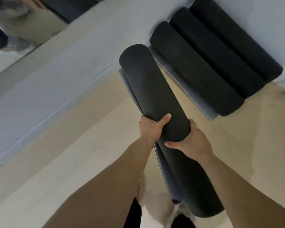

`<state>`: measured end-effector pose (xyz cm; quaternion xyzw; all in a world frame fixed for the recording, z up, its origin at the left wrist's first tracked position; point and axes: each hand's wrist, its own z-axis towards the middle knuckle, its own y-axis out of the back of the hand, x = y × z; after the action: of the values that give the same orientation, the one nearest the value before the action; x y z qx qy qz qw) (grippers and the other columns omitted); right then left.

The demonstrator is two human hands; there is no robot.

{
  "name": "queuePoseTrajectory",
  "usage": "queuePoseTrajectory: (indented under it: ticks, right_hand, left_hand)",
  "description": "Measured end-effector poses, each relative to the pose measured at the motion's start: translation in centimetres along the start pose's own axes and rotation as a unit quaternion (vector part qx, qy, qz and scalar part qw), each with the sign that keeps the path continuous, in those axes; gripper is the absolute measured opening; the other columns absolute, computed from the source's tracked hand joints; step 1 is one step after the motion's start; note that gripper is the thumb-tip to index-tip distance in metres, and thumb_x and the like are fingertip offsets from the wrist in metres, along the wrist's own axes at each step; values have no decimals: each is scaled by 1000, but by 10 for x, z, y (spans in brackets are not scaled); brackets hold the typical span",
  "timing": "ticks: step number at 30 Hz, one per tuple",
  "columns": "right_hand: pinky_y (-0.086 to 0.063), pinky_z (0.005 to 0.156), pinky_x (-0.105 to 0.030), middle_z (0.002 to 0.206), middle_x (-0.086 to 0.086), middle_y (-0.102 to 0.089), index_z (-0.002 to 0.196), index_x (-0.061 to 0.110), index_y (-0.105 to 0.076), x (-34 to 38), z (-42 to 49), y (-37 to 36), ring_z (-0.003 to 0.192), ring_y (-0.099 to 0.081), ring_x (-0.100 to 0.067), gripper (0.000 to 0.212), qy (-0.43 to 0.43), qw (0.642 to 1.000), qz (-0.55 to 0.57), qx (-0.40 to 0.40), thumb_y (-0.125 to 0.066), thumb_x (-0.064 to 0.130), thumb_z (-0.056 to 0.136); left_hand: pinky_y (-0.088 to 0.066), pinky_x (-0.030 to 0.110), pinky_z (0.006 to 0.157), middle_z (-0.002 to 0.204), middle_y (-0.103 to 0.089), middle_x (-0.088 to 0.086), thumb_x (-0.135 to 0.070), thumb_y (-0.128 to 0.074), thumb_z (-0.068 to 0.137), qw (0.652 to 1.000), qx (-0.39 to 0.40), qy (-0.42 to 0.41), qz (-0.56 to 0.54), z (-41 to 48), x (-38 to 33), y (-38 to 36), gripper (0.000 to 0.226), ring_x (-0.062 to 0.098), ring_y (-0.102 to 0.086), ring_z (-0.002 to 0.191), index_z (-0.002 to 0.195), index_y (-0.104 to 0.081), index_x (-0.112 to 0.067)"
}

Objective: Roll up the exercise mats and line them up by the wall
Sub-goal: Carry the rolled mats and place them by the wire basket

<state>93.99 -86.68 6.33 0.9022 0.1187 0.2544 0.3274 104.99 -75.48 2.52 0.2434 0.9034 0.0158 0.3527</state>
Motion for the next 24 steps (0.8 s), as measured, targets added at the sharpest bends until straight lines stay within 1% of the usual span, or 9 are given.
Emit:
queuePoseTrajectory:
  ticks: [3,6,10,12,15,17,20,22,24]
  right_hand:
    - [-57,94,-46,128,6,-59,144,35,-32,-11,94,2,113,-61,-23,122,12,1000,-27,-2,-88,74,42]
    - [-55,98,-46,135,4,-57,146,35,-29,-22,179,-2,119,-60,-24,130,37,997,-64,-10,-81,81,37]
    - [-46,110,-52,155,-4,-41,156,32,-17,-26,264,-3,140,-44,-31,138,70,990,-115,-30,-87,75,45]
    - [-43,108,-52,156,-9,-38,158,29,-17,-26,287,3,141,-39,-36,132,85,985,-146,-40,-88,69,54]
    - [-44,107,-51,159,-9,-32,160,32,-17,-27,303,18,143,-33,-36,117,174,959,-216,-63,-84,62,69]
    - [-46,106,-51,161,-8,-31,160,35,-21,-31,306,28,144,-32,-35,106,214,948,-228,-62,-81,58,76]
    - [-42,108,-50,167,-2,-23,161,42,-17,-33,315,43,148,-26,-31,97,217,950,-224,-27,-75,57,83]
    - [-43,107,-50,168,1,-19,160,46,-13,-31,322,46,150,-23,-28,97,216,947,-239,-13,-72,60,85]
    - [-44,106,-50,168,2,-18,160,47,-12,-27,320,43,151,-22,-28,98,215,941,-261,-18,-72,60,85]
  left_hand:
    - [-57,44,98,129,-62,0,-70,-89,50,1000,-14,8,-22,78,-7,-44,107,23,-63,115,133,-51,-16]
    - [-58,39,94,120,-65,-4,-55,-94,63,998,-36,31,-51,150,-7,-81,87,19,-65,107,129,-54,-15]
    - [-58,38,92,118,-69,-2,-53,-94,66,996,-61,38,-60,219,-12,-115,81,21,-68,108,127,-58,-13]
    - [-58,40,92,118,-68,-1,-57,-94,62,994,-88,39,-60,238,-21,-130,84,22,-67,107,124,-57,-14]
    - [-58,41,91,113,-66,-2,-57,-93,62,989,-119,44,-73,247,-35,-157,81,21,-65,103,120,-54,-15]
    - [-58,41,91,108,-63,-4,-55,-92,66,986,-134,55,-80,244,-44,-171,77,21,-64,101,118,-51,-17]
    - [-57,43,93,114,-62,-1,-58,-88,71,984,-162,55,-41,243,-52,-181,76,24,-63,105,121,-49,-16]
    - [-55,44,96,123,-61,3,-60,-85,73,987,-153,53,-6,247,-51,-178,81,26,-61,112,128,-47,-13]
    - [-55,43,97,123,-60,2,-59,-86,73,990,-132,55,-10,248,-47,-171,81,24,-61,112,128,-47,-14]
